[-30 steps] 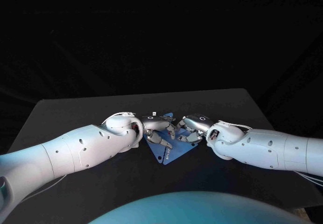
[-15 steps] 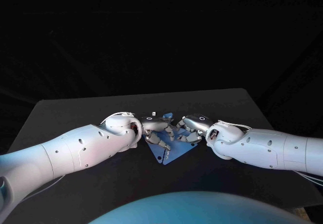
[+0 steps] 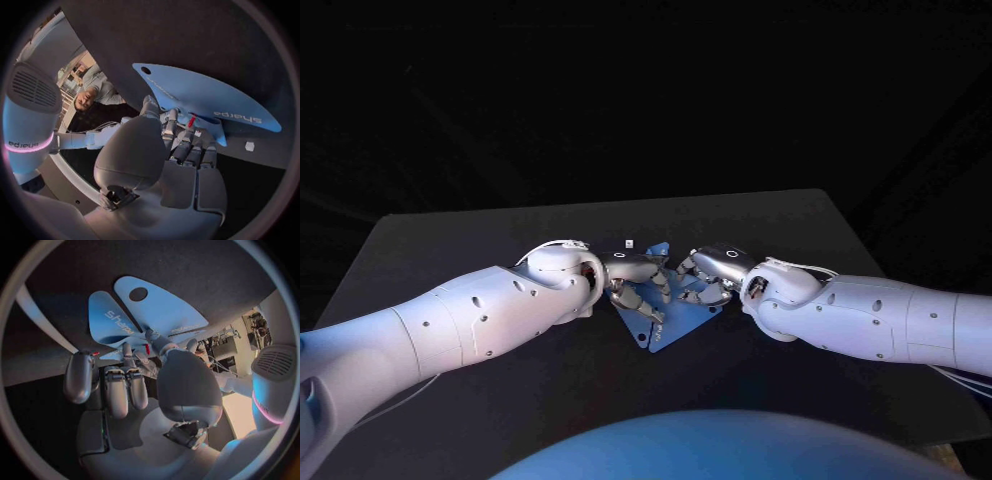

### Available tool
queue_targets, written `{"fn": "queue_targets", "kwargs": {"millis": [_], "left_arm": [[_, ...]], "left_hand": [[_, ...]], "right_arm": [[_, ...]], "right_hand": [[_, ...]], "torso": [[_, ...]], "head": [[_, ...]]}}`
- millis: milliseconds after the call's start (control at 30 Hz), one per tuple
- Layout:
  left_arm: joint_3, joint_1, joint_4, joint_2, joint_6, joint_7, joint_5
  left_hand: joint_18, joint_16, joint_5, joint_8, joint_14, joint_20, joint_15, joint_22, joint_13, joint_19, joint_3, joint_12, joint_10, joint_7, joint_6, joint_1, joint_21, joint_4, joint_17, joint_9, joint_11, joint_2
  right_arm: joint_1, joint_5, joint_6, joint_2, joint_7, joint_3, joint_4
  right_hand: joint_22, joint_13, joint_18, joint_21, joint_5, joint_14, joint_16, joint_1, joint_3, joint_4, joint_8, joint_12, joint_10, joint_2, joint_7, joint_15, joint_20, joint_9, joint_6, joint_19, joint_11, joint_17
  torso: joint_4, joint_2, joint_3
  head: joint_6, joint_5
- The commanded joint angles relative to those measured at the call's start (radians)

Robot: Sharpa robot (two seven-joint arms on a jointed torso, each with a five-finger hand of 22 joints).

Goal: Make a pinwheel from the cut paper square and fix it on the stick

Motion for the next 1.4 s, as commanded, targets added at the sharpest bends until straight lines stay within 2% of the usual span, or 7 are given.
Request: {"fn": "queue_targets", "kwargs": {"millis": [33,567,800,1000,1167,1400], "left_arm": [[-0.001,0.000,-0.004,0.007,0.029,-0.007,-0.004],[-0.003,0.000,-0.017,0.015,0.070,-0.018,-0.002],[-0.003,0.000,-0.020,0.017,0.083,-0.027,-0.001],[-0.003,0.000,-0.020,0.017,0.093,-0.034,-0.001],[-0.003,0.000,-0.020,0.017,0.098,-0.038,-0.001],[-0.003,0.000,-0.020,0.017,0.102,-0.040,-0.001]], "left_hand": [[-0.010,-0.004,-0.005,-0.005,-0.008,-0.001,-0.003,-0.001,-0.001,-0.008,-0.008,-0.002,-0.007,-0.002,-0.007,-0.003,-0.005,0.000,-0.002,-0.001,-0.009,0.006],[-0.005,-0.005,-0.006,-0.003,-0.015,-0.002,-0.011,-0.002,0.001,-0.009,-0.020,0.000,-0.002,-0.006,-0.011,-0.010,-0.006,0.001,-0.004,-0.002,-0.021,0.014],[-0.002,-0.004,-0.006,-0.002,-0.015,-0.002,-0.012,-0.002,0.002,-0.009,-0.029,0.001,0.006,-0.004,-0.016,-0.020,-0.006,0.002,-0.003,-0.002,-0.021,0.024],[0.000,-0.004,-0.006,-0.003,-0.014,-0.002,-0.014,-0.001,0.002,-0.009,-0.037,0.002,0.015,-0.001,-0.022,-0.027,-0.006,0.001,-0.003,-0.002,-0.025,0.032],[0.000,-0.004,-0.006,-0.003,-0.014,-0.001,-0.014,-0.001,0.002,-0.009,-0.039,0.002,0.017,0.001,-0.023,-0.029,-0.006,0.001,-0.003,-0.002,-0.025,0.034],[0.001,-0.004,-0.006,-0.003,-0.013,-0.001,-0.014,-0.002,0.002,-0.009,-0.041,0.001,0.015,0.003,-0.025,-0.029,-0.006,0.001,-0.003,-0.002,-0.026,0.036]], "right_arm": [[-0.001,-0.011,0.020,0.001,-0.007,-0.001,0.002],[0.000,-0.011,0.013,0.004,-0.006,-0.001,0.002],[0.001,0.002,-0.030,0.001,0.007,-0.001,0.008],[0.001,0.032,-0.059,-0.011,0.018,-0.001,0.034],[0.001,0.045,-0.050,-0.019,0.015,-0.001,0.050],[0.002,0.052,0.014,-0.024,-0.008,0.000,0.048]], "right_hand": [[0.022,0.263,0.014,0.005,0.003,0.106,0.004,0.004,-0.006,-0.001,-0.002,0.003,0.106,0.005,-0.003,0.008,0.005,-0.001,0.007,0.004,0.004,0.263],[0.021,0.263,0.014,0.004,0.008,0.106,0.004,0.007,-0.007,0.000,-0.002,0.003,0.106,0.006,-0.003,0.007,0.005,-0.002,0.008,0.004,0.004,0.263],[0.024,0.263,0.014,0.005,0.028,0.106,0.004,0.022,-0.002,0.002,-0.007,0.003,0.106,0.013,-0.001,0.007,0.004,-0.010,0.004,0.006,0.006,0.263],[0.025,0.263,0.013,0.006,0.043,0.106,0.004,0.035,0.010,0.001,-0.012,0.003,0.106,0.019,0.001,0.008,0.005,-0.017,-0.002,0.007,0.008,0.263],[0.026,0.263,0.013,0.006,0.044,0.106,0.004,0.037,0.012,0.001,-0.013,0.003,0.106,0.020,0.002,0.009,0.005,-0.018,-0.003,0.007,0.008,0.263],[0.025,0.263,0.013,0.005,0.045,0.106,0.004,0.036,0.013,0.002,-0.013,0.003,0.106,0.020,0.002,0.009,0.005,-0.018,-0.003,0.007,0.008,0.263]], "torso": [[0.0001,0.000,-0.0001],[0.0002,-0.001,0.0003],[-0.0004,-0.001,0.0009],[-0.0003,-0.001,0.0021],[-0.0008,-0.001,0.0021],[-0.0002,-0.001,0.0000]], "head": [[0.000,-0.001],[0.000,-0.001],[0.000,-0.003],[0.000,-0.003],[0.000,-0.005],[0.000,-0.008]]}}
